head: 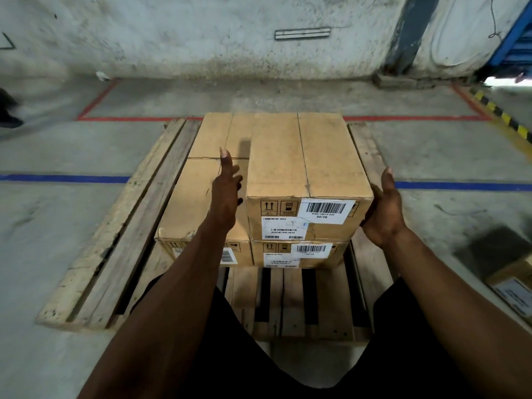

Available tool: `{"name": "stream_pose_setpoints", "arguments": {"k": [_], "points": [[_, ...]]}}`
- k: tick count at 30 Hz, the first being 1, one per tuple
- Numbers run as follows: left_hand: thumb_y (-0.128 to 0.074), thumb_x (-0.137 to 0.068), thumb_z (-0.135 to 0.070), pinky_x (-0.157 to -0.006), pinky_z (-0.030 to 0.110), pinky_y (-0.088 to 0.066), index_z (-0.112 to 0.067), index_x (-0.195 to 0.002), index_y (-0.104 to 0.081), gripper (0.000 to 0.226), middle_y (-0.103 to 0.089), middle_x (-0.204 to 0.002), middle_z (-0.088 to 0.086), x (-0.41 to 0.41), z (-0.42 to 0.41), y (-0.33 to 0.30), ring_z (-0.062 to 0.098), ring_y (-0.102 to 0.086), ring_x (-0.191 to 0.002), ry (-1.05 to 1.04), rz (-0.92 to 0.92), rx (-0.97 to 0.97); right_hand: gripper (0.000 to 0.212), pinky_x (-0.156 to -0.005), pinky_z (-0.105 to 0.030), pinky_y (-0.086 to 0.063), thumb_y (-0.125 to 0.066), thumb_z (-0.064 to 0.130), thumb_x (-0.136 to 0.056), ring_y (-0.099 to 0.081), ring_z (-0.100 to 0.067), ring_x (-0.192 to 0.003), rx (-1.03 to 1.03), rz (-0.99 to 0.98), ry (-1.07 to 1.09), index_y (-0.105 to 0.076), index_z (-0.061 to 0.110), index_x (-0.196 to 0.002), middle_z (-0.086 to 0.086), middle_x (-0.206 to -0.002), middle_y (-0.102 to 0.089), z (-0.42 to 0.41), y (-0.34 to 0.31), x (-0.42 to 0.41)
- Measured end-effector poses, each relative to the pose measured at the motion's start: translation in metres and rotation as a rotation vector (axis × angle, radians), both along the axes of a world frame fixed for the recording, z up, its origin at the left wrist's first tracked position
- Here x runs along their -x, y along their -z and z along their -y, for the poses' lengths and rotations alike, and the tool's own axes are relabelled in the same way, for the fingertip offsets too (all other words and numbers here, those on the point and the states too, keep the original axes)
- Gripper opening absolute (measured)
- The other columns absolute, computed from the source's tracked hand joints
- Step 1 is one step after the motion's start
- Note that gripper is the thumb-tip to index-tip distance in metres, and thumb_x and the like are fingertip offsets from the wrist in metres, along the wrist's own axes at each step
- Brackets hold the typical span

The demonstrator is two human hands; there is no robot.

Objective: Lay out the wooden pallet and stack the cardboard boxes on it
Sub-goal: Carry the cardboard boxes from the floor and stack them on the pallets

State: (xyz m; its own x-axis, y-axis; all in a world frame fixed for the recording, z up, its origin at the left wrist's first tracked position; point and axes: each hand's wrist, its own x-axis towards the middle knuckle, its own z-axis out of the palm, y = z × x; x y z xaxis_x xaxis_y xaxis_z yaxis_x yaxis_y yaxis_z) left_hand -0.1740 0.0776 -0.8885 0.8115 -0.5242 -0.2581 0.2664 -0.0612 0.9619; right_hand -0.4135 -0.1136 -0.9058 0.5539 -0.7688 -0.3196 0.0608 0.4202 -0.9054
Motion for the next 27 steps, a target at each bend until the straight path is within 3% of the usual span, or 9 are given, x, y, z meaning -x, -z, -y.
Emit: {"name": "stream_pose_setpoints", "arguments": {"k": [4, 6, 9, 11, 13, 16, 20, 25, 27], "points": [[-0.042, -0.082, -0.089, -0.112, 0.05, -0.044, -0.039, -0.134, -0.064, 0.075, -0.062, -0.136, -0.005, 0.008, -0.001, -0.015, 0.016, -0.056, -0.131, 0.025, 0.268, 0.05, 0.096, -0.121, -0.058, -0.035, -0.045, 0.092, -0.082, -0.06, -0.029, -0.135, 0.148, -0.002, -0.022, -0.057, 0.023, -0.148, -0.006, -0.143, -0.066, -0.006, -0.005, -0.001], [-0.055, -0.088, -0.077, -0.109, 0.045, -0.047, -0.035, -0.133, -0.064, 0.063, -0.065, -0.137, -0.005, 0.007, 0.0, -0.018, 0.015, -0.059, -0.129, 0.026, 0.423, 0.019, 0.088, -0.12, -0.055, -0.038, -0.048, 0.085, -0.088, -0.06, -0.021, -0.135, 0.245, -0.036, 0.019, -0.051, 0.025, -0.152, -0.001, -0.146, -0.063, -0.013, -0.012, -0.006], [-0.076, -0.088, -0.055, -0.11, 0.044, -0.05, -0.028, -0.145, -0.057, 0.066, -0.06, -0.147, 0.001, 0.001, 0.004, -0.016, 0.019, -0.057, -0.132, 0.084, 0.53, -0.115, 0.085, -0.115, -0.046, -0.045, -0.065, 0.075, -0.084, -0.059, -0.012, -0.13, 0.508, -0.218, 0.025, -0.047, 0.03, -0.153, 0.005, -0.148, -0.058, -0.016, -0.024, -0.009], [-0.079, -0.083, -0.055, -0.111, 0.048, -0.049, -0.032, -0.147, -0.053, 0.073, -0.054, -0.154, 0.001, -0.006, 0.007, -0.013, 0.021, -0.053, -0.135, 0.157, 0.579, -0.229, 0.084, -0.111, -0.037, -0.045, -0.075, 0.065, -0.084, -0.053, -0.012, -0.132, 0.59, -0.326, 0.018, -0.044, 0.031, -0.154, 0.01, -0.143, -0.055, -0.013, -0.031, -0.006], [-0.079, -0.081, -0.058, -0.112, 0.047, -0.048, -0.034, -0.149, -0.05, 0.078, -0.051, -0.157, 0.0, -0.008, 0.006, -0.012, 0.022, -0.052, -0.138, 0.183, 0.624, -0.272, 0.078, -0.103, -0.027, -0.041, -0.075, 0.057, -0.088, -0.048, -0.006, -0.127, 0.701, -0.384, 0.016, -0.042, 0.03, -0.154, 0.016, -0.135, -0.049, -0.015, -0.036, 0.003], [-0.078, -0.087, -0.056, -0.103, 0.033, -0.049, -0.03, -0.151, -0.05, 0.074, -0.052, -0.156, -0.004, -0.008, -0.001, -0.021, 0.018, -0.054, -0.136, 0.168, 0.723, -0.294, 0.081, -0.108, -0.028, -0.035, -0.069, 0.062, -0.091, -0.043, -0.01, -0.132, 0.866, -0.566, 0.074, -0.038, 0.026, -0.157, 0.004, -0.152, -0.045, -0.018, -0.046, 0.013], [-0.073, -0.098, -0.036, -0.086, 0.013, -0.052, -0.02, -0.143, -0.061, 0.049, -0.065, -0.14, -0.001, 0.002, -0.028, -0.04, 0.009, -0.065, -0.117, 0.014, 0.621, -0.22, 0.076, -0.114, -0.04, -0.034, -0.057, 0.064, -0.098, -0.037, -0.032, -0.145, 0.923, -0.722, 0.074, -0.035, 0.022, -0.158, -0.013, -0.156, -0.04, -0.031, -0.063, 0.03], [-0.073, -0.097, -0.02, -0.071, 0.01, -0.052, -0.013, -0.133, -0.065, 0.038, -0.071, -0.115, 0.002, 0.032, -0.051, -0.096, 0.003, -0.068, -0.094, -0.104, 0.52, -0.309, 0.057, -0.101, -0.05, -0.05, -0.062, 0.047, -0.101, -0.055, -0.038, -0.122, 0.946, -0.802, 0.07, -0.048, 0.016, -0.148, -0.018, -0.134, -0.049, -0.066, -0.093, 0.062], [-0.073, -0.097, -0.017, -0.067, 0.008, -0.05, -0.013, -0.13, -0.068, 0.034, -0.072, -0.104, -0.005, 0.053, -0.067, -0.127, -0.005, -0.068, -0.088, -0.049, 0.487, -0.369, 0.048, -0.095, -0.042, -0.052, -0.066, 0.038, -0.101, -0.058, -0.034, -0.114, 0.893, -0.81, 0.013, -0.057, 0.013, -0.141, -0.017, -0.127, -0.054, -0.093, -0.123, 0.08]]}}
